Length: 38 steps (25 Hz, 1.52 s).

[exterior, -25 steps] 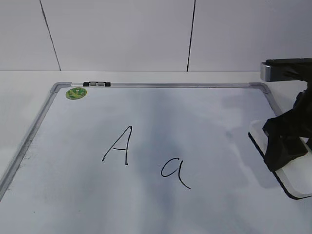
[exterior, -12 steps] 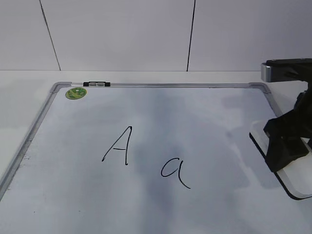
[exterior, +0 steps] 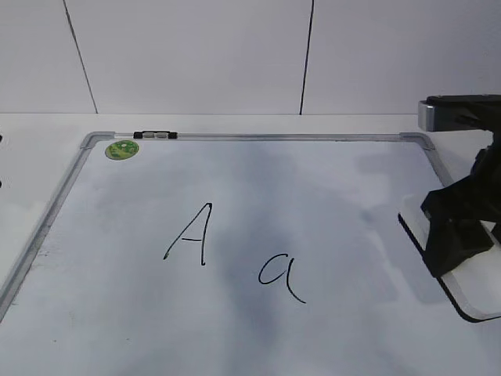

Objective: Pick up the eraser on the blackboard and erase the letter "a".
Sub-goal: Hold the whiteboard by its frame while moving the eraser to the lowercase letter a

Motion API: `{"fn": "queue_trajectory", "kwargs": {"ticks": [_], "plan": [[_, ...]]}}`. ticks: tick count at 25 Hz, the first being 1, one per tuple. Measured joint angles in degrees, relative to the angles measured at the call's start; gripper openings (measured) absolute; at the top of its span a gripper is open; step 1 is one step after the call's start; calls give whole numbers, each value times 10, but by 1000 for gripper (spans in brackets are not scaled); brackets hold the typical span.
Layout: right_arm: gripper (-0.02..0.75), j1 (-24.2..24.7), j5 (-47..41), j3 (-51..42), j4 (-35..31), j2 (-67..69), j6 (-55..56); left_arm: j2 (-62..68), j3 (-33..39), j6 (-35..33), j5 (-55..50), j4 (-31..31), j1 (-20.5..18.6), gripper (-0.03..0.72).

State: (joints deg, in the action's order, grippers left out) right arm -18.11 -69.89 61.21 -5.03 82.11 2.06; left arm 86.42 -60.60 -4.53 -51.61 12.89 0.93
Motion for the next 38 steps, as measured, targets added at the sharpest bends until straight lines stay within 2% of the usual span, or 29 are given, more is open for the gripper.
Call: {"fn": "queue_trajectory", "kwargs": {"ticks": [6, 17, 38], "plan": [[560, 0, 0, 0, -2, 0, 1, 67, -34, 0, -7, -1, 0, 235], [560, 0, 0, 0, -2, 0, 4, 157, -37, -1, -7, 5, 0, 235], [560, 0, 0, 0, -2, 15, 5, 221, -61, -2, 9, 12, 0, 235]]}}
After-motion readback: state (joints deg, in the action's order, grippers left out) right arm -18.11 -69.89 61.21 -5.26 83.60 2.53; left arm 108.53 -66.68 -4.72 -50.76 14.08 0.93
